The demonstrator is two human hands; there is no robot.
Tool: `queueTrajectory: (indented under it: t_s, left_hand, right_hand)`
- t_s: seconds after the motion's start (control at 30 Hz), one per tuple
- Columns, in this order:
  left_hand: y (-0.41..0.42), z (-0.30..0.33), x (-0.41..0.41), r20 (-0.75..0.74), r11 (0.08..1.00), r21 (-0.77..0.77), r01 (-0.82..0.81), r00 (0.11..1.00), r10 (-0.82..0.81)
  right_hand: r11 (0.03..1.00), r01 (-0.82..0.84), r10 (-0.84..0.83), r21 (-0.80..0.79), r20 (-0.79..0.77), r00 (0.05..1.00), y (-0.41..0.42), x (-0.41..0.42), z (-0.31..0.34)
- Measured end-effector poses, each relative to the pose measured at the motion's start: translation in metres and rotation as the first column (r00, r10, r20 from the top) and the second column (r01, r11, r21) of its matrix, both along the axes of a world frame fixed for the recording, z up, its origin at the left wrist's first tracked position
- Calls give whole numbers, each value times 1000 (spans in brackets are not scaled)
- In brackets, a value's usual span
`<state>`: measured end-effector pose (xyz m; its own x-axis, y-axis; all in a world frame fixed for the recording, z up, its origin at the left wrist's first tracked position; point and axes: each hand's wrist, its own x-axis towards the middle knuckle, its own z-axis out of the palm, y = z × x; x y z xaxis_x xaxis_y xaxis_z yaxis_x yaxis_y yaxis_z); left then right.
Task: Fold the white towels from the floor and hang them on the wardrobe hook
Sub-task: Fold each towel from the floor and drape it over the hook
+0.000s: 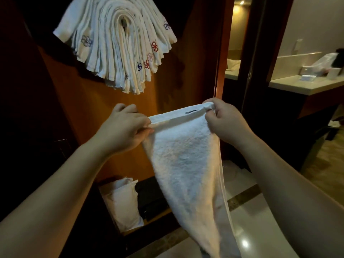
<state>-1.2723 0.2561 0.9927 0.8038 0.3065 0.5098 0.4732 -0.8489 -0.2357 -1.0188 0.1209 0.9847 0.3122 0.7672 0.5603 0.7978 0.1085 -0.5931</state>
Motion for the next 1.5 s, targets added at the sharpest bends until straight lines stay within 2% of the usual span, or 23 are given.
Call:
queueTrajectory:
  t_s: [0.13, 0.27, 0.37, 0.43, 0.5, 0.6, 0.63, 0.67, 0.7, 0.73, 0.77, 0.87, 1.0, 1.13, 1.23, 1.33, 1.5]
  left_hand:
    - [-1, 22, 0, -115, 998, 53, 43, 993, -37]
    - [-5, 36, -2, -285, 997, -43, 67, 955, -76]
    - [-6, 41, 2, -288, 998, -23, 59, 956, -64]
    - [-11, 42, 7, -160, 990, -98, 101, 980, -116]
    - [-19, 42, 8, 94, 948, -251, 196, 980, -178]
    - [-24, 41, 12, 433, 856, -391, 338, 888, -153]
    - [-25, 40, 15, 543, 777, -475, 414, 832, -111]
    - [-26, 38, 18, 643, 653, -559, 511, 764, -48]
    - [-26, 37, 22, 713, 523, -605, 601, 700, 20]
    - [-27, 34, 25, 754, 449, -610, 653, 653, 73]
    - [-28, 31, 29, 774, 448, -597, 666, 624, 103]
    - [-35, 23, 39, 829, 524, -528, 668, 540, 146]
    - [-39, 10, 51, 883, 704, -419, 574, 437, 170]
    - [-49, -1, 62, 940, 798, -300, 522, 304, 155]
    - [-55, -6, 66, 963, 870, -197, 452, 257, 85]
    - [-53, -6, 67, 968, 906, -140, 399, 250, 40]
    - [-43, -5, 60, 915, 944, -36, 329, 390, -101]
  right_hand:
    - [998, 33, -28, -54, 94, 995, 0, 18, 3]
    - [994, 43, -30, -101, 131, 991, 3, 28, 0]
    - [993, 39, -29, -110, 89, 996, 5, 33, -6]
    - [997, 31, -33, -67, -23, 999, 8, 36, -8]
    - [1000, 20, -19, 1, -201, 979, 11, 35, -6]
    - [992, -1, 62, 130, -472, 880, 16, 30, 0]
    - [986, -4, 93, 166, -532, 842, 17, 29, 2]
    - [980, 0, 116, 197, -576, 809, 19, 28, 4]
    - [974, 11, 131, 225, -604, 786, 21, 27, 5]
    - [967, 27, 140, 252, -621, 771, 23, 25, 6]
    - [961, 42, 147, 273, -634, 760, 24, 24, 7]
    - [947, 73, 161, 314, -656, 737, 29, 20, 3]
    - [940, 123, 102, 319, -606, 789, 29, 12, -5]
    - [931, 111, 104, 349, -541, 834, 25, 4, -6]
    - [923, 83, 123, 375, -494, 860, 21, -1, -3]
    - [925, 22, 163, 378, -451, 878, 18, 0, -3]
    - [931, 49, 91, 362, -360, 928, 9, 8, 2]
